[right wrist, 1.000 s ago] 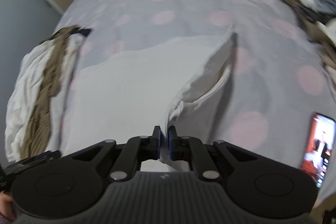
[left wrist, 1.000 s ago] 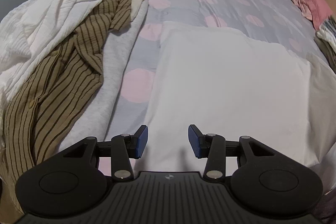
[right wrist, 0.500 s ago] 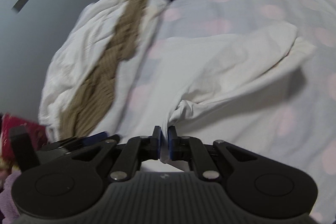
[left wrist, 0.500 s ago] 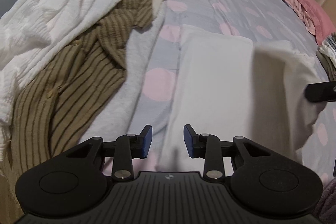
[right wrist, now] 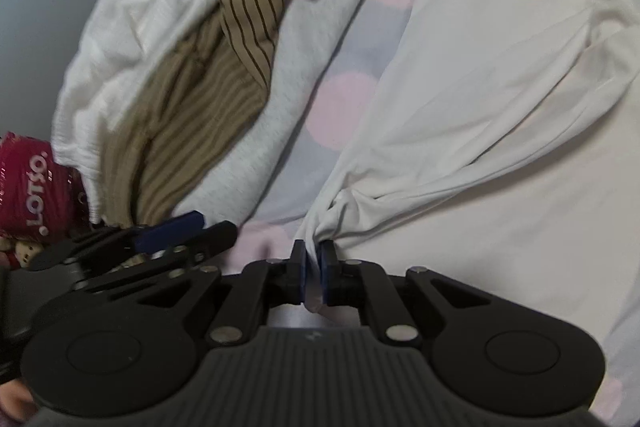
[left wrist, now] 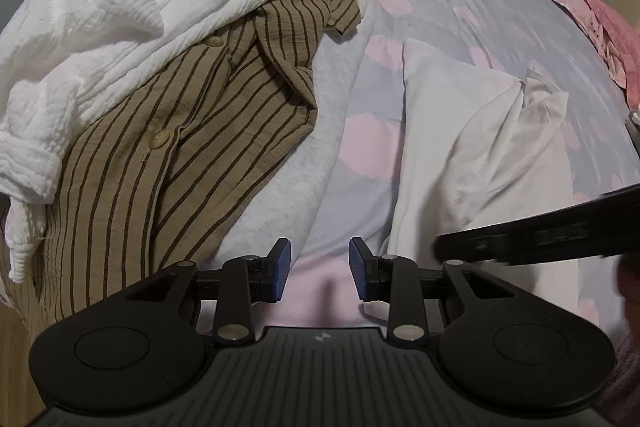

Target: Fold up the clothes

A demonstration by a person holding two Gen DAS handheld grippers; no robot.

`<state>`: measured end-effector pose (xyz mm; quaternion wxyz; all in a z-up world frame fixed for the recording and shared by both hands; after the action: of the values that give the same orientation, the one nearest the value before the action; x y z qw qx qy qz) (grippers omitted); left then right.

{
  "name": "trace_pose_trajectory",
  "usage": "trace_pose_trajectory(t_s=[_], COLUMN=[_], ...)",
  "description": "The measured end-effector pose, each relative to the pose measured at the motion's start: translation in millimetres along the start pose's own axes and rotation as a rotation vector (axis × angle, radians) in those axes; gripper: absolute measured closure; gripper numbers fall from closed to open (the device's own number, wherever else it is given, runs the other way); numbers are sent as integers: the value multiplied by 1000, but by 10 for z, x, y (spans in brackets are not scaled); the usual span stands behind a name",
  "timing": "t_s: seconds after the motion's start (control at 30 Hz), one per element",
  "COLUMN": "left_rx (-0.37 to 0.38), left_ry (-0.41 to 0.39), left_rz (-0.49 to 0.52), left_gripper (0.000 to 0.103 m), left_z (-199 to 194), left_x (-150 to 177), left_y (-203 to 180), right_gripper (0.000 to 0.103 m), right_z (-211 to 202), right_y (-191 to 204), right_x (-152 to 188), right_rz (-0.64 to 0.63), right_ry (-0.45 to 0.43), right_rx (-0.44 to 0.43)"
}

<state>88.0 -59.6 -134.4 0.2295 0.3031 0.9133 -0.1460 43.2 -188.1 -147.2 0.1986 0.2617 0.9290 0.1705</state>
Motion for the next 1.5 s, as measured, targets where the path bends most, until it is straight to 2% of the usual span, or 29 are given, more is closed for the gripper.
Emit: trace_pose_trajectory(t_s=[0.17, 0.2, 0.37, 0.53, 0.73, 1.0, 1.07, 1.1, 1.13, 1.27, 1.43, 1.47, 1.5], left_rx=[4, 7, 40, 103, 129, 79, 59, 54, 50, 58, 88, 90, 90], left_ry=[16, 16, -3, -36, -31, -15, -15, -6, 5, 31, 2, -10, -11], left_rz=[20, 21, 21, 70, 187, 312, 301, 270, 233, 105, 36, 24, 23], left_gripper=[74, 74, 74, 71, 61, 60, 69, 77, 79, 79, 78, 73, 63], left_z=[44, 44, -22, -106, -72, 194, 230, 243, 253, 224, 42, 9, 14], left_x=[7, 8, -3, -11, 59, 194, 209, 209, 209, 219, 224, 208, 192], left_y=[-37, -40, -82, -244, -563, -784, -738, -676, -601, -350, -269, -257, -265], right_gripper=[78, 74, 66, 65, 65, 65, 65, 64, 64, 64, 64, 64, 63], right_z=[122, 83, -253, -570, -596, -708, -743, -758, -770, -833, -940, -971, -1002], right_y=[-64, -73, -138, -283, -533, -778, -825, -846, -865, -972, -1098, -1128, -1159], right_x=[1, -2, 26, 207, 642, 1062, 1135, 1157, 1177, 1304, 1480, 1507, 1534], right_rz=[72, 79, 104, 106, 143, 138, 132, 132, 133, 134, 129, 142, 156], right_ry=[30, 22, -56, -133, -100, -103, -109, -112, -115, -126, -157, -170, -184], right_rx=[-23, -27, -26, 71, 167, 195, 201, 202, 203, 223, 241, 238, 235])
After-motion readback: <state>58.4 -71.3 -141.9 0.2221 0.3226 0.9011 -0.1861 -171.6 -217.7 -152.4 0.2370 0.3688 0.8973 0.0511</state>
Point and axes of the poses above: each gripper's, at about its wrist camera, not at the fingertips, and z roughly the way its jaws point, y to its left, x to its underside, the point moved 4 cm from there along z, roughly the way its jaws point, and after that the axes turned 4 degrees about -y, right-handed, at the moved point
